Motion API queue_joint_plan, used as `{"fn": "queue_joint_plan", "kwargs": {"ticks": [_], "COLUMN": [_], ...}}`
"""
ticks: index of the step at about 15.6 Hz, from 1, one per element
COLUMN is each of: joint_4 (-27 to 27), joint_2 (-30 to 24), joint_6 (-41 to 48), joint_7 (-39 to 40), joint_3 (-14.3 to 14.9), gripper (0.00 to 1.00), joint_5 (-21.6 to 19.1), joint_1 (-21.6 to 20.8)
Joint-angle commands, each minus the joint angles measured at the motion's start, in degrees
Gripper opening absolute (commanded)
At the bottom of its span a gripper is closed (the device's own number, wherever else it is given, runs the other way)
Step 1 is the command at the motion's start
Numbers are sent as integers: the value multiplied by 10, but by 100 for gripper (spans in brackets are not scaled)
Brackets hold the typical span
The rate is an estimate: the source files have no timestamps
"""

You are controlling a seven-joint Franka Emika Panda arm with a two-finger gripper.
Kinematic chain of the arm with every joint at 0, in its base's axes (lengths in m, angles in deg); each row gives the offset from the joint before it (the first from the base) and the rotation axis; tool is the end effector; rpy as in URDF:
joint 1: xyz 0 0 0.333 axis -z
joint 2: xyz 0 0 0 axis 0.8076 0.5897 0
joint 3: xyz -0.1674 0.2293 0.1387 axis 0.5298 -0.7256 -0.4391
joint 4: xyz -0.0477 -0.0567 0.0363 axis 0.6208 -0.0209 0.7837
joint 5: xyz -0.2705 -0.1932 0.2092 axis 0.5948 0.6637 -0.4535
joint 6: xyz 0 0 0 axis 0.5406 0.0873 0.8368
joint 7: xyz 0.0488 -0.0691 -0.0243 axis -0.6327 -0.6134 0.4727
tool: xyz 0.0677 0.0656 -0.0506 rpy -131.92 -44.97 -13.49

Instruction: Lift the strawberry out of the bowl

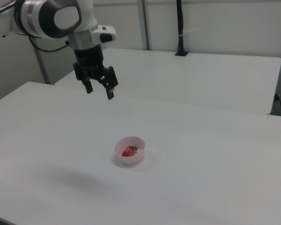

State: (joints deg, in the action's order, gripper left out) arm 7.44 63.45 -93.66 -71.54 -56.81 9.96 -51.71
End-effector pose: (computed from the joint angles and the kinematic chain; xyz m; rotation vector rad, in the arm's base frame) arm 0.5584 -0.0622 0.5948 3.1067 -0.1582 0.0619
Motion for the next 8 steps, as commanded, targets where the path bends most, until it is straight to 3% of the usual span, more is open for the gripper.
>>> {"fn": "queue_joint_plan", "kwargs": {"ticks": [1,4,8], "joint_4": [15,24,33], "joint_2": [-5,9,45], "joint_6": [-15,-18,-50], "joint_7": [34,127,114], "joint_3": [13,16,14], "gripper": [100,100,100], "joint_5": [8,12,12], "joint_1": [-7,3,1]}}
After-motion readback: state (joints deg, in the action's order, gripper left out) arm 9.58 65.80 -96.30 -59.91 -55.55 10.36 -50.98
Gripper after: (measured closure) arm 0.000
